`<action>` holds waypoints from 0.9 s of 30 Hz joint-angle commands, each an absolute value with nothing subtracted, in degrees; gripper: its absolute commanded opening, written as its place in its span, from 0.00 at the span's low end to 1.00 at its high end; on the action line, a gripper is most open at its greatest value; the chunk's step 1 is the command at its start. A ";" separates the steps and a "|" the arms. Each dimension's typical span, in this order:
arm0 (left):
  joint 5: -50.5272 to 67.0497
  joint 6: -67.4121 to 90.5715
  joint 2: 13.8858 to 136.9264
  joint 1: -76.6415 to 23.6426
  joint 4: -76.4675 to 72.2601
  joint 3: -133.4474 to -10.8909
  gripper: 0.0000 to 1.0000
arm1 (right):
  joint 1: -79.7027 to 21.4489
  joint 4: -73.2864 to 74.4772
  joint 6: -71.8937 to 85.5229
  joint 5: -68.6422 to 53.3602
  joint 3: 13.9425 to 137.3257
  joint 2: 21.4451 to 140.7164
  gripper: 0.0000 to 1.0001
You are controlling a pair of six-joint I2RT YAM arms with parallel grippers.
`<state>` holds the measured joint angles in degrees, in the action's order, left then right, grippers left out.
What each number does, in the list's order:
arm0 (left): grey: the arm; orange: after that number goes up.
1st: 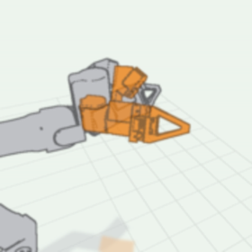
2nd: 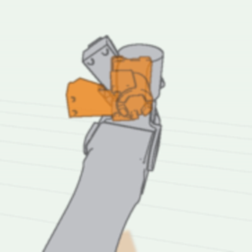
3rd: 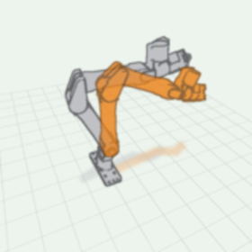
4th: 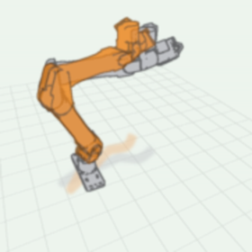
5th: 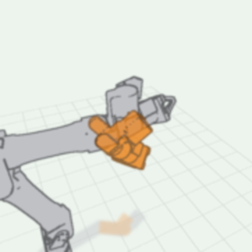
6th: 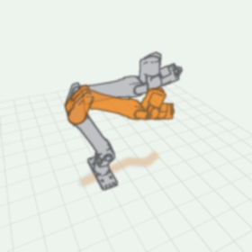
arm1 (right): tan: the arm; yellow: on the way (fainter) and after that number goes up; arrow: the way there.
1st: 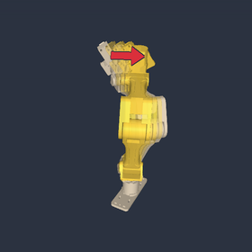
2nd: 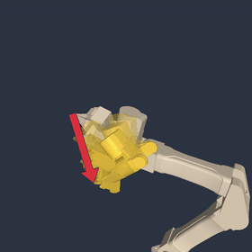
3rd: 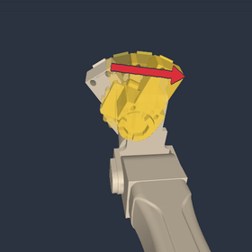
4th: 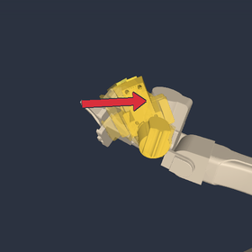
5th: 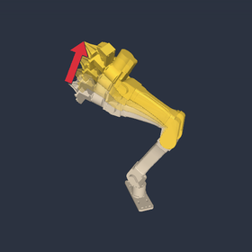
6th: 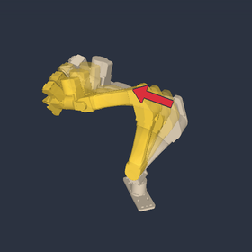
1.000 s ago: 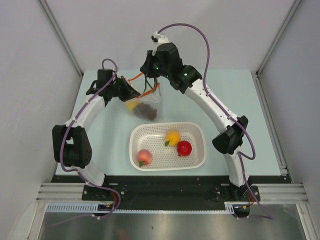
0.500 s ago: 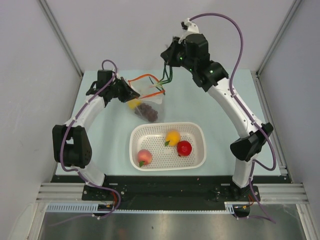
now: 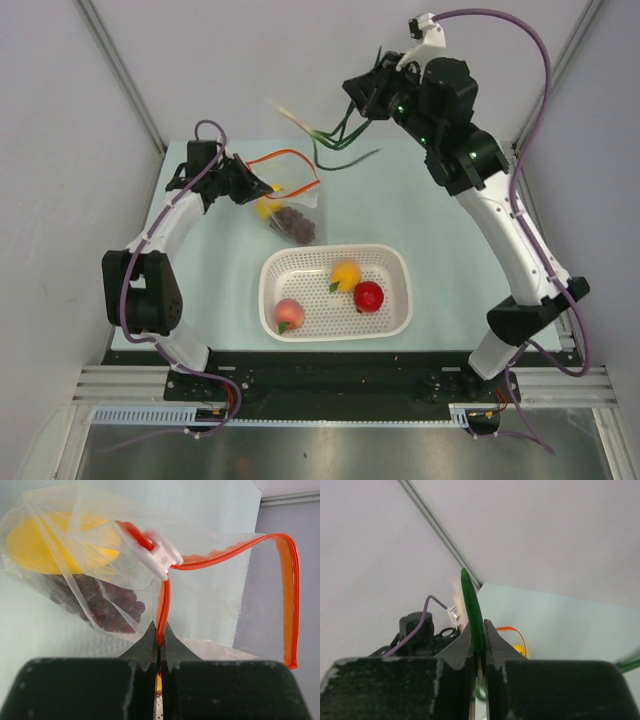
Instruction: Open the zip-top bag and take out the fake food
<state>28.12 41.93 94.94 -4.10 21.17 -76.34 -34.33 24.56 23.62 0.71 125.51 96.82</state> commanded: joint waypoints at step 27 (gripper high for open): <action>28.48 40.96 94.22 -2.46 20.39 -79.28 0.00 | -43.15 38.14 23.47 -4.58 82.97 75.67 0.00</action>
